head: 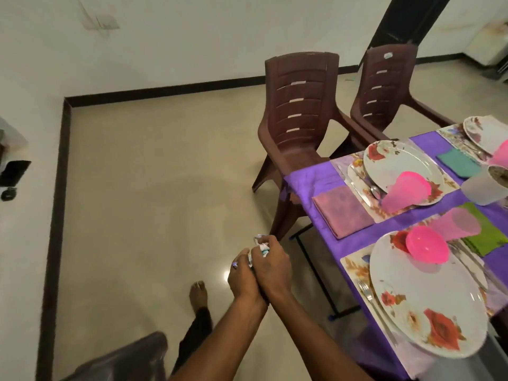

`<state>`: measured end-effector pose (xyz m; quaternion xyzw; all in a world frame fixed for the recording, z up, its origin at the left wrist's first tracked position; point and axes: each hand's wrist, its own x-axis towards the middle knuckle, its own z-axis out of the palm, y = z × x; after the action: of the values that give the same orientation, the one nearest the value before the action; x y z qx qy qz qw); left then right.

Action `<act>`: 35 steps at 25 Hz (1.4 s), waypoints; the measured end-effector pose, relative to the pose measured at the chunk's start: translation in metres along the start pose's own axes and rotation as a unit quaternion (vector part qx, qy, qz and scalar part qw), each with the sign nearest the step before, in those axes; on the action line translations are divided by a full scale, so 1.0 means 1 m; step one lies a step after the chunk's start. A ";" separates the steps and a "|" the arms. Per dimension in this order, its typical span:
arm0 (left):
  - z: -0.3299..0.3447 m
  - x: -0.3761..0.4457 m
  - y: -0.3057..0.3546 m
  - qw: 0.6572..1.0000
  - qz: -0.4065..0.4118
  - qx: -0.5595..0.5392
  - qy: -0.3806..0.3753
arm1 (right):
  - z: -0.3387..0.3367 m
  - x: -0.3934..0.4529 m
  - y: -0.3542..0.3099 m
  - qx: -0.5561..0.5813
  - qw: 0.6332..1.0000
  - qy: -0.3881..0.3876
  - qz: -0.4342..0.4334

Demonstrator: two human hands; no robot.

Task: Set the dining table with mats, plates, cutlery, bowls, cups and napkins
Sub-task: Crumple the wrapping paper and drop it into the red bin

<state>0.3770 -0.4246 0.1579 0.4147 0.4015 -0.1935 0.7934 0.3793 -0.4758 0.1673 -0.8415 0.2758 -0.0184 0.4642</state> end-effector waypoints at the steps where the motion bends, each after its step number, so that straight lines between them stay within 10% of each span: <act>1: 0.012 0.033 0.011 1.000 -0.011 0.009 0.009 | 0.014 0.031 -0.002 0.004 1.000 -0.004 0.017; 8: 0.040 0.226 0.049 0.989 -0.093 0.090 0.074 | 0.120 0.188 0.038 -0.017 0.984 -0.076 0.162; 20: -0.038 0.661 -0.137 0.949 -0.282 0.137 -0.001 | 0.368 0.453 0.373 -0.119 0.913 -0.289 0.261; 26: -0.027 0.740 -0.193 0.952 -0.303 0.026 -0.033 | 0.407 0.511 0.454 -0.262 0.908 -0.245 0.216; 35: -0.028 0.755 -0.204 0.955 -0.291 0.053 -0.028 | 0.415 0.509 0.475 -0.174 0.929 -0.171 0.279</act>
<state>0.6883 -0.5004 -0.5560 0.3158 0.4719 -0.4486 0.6901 0.7174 -0.5984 -0.5588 -0.7886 0.4150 0.3041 0.3368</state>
